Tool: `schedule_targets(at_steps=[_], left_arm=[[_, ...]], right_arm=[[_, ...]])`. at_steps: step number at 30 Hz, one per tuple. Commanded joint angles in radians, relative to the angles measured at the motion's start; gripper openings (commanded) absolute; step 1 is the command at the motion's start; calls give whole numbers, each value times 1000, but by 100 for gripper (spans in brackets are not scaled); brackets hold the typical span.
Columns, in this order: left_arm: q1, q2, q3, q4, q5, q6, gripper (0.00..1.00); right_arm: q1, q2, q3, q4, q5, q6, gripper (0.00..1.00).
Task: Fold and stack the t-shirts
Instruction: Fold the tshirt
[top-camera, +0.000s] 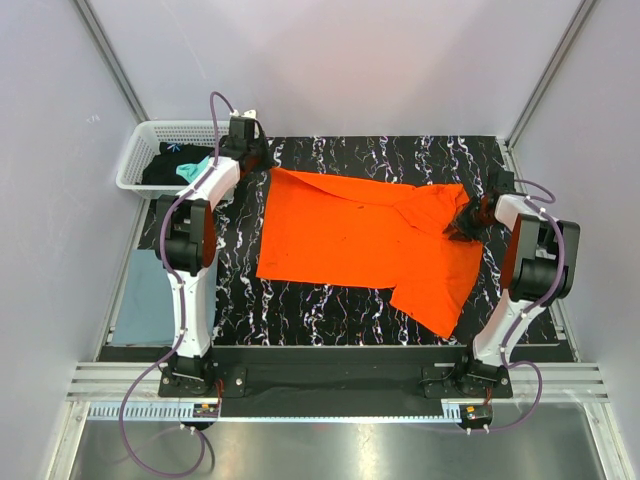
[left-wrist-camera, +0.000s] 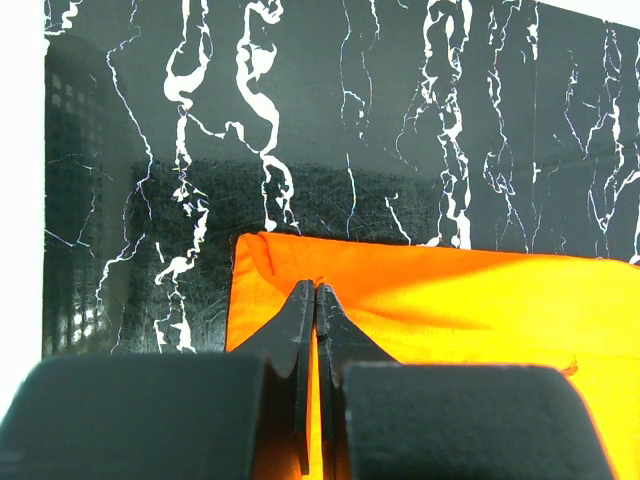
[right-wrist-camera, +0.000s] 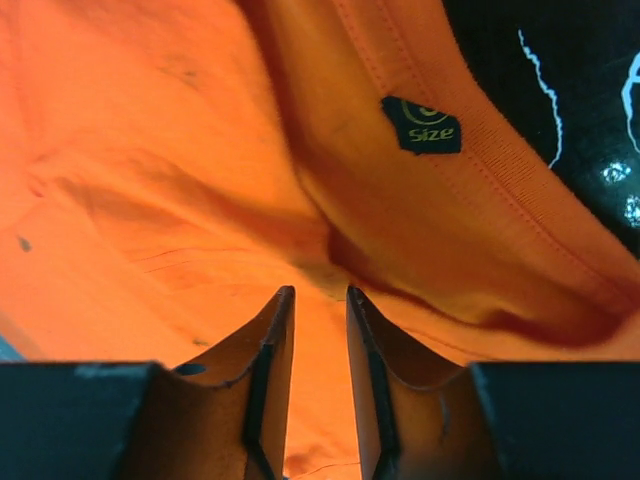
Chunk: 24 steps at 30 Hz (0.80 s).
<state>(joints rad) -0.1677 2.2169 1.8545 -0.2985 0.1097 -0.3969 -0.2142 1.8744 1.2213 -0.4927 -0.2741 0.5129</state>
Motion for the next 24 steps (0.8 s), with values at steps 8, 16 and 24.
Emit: schedule_targets(at_steps=[8, 16, 24], left_arm=[[11, -11, 5, 19, 21, 6, 0], [11, -6, 3, 18, 24, 6, 0], [11, 0, 2, 18, 24, -5, 0]], right_arm=[[-2, 19, 35, -12, 45, -117, 33], [-2, 29, 47, -27, 69, -154, 38], [-1, 65, 89, -17, 13, -162, 36]])
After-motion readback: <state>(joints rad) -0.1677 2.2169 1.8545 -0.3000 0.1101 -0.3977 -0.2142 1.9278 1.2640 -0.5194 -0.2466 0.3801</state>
